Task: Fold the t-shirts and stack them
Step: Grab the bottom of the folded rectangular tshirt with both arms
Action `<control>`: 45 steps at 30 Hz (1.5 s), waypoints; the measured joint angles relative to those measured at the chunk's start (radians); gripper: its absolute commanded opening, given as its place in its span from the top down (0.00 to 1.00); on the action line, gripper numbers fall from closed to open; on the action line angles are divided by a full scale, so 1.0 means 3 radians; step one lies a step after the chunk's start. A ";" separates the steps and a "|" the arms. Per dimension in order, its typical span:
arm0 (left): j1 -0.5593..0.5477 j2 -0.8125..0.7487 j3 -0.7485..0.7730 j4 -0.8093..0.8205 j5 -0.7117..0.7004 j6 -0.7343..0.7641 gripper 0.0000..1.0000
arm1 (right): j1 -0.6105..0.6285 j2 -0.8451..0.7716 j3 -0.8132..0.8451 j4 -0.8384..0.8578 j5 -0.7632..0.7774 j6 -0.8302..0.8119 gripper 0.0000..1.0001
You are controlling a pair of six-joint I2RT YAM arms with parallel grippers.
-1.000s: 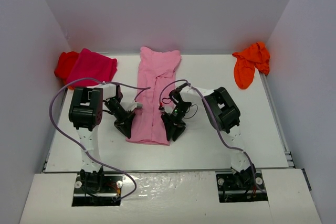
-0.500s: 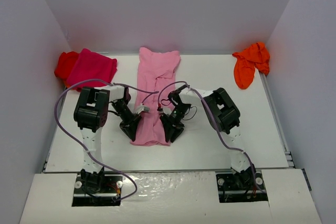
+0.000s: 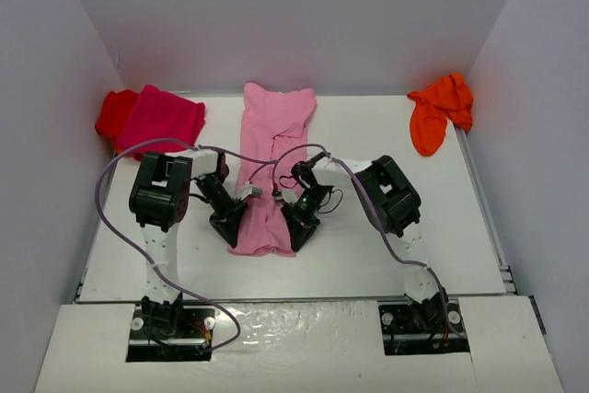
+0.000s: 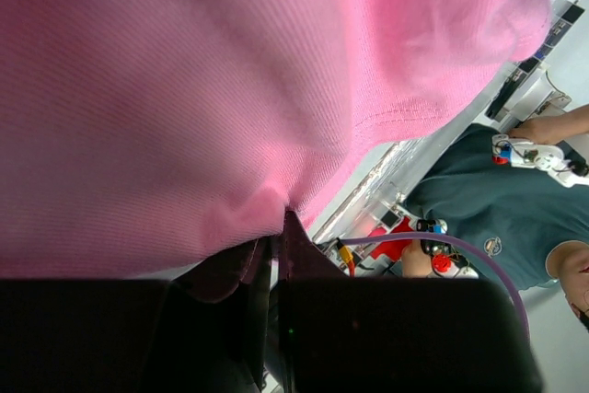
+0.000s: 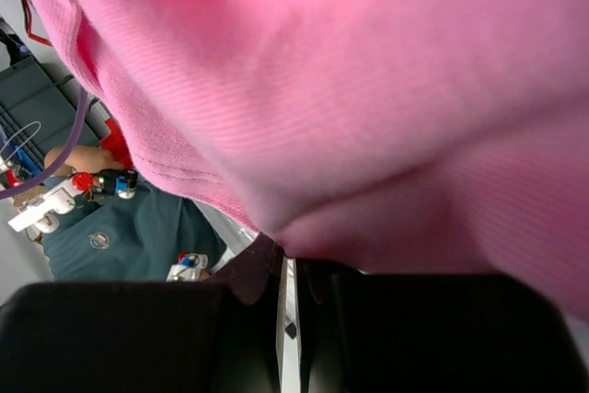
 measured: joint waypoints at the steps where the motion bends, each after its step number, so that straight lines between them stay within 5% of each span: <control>1: 0.0000 0.0000 0.0000 -0.0001 0.0000 0.0002 1.00 | -0.0002 -0.0020 -0.0026 0.0013 0.0014 -0.0001 1.00; 23: -0.0016 -0.0173 0.0309 -0.0242 -0.0085 0.0206 1.00 | -0.0260 -0.0613 -0.0438 0.0127 0.0700 -0.0627 1.00; 45: -0.0335 -0.0952 0.0475 -0.0316 -0.0180 0.0235 1.00 | -0.0119 -0.1707 -0.0600 -0.0093 0.0580 -0.1033 1.00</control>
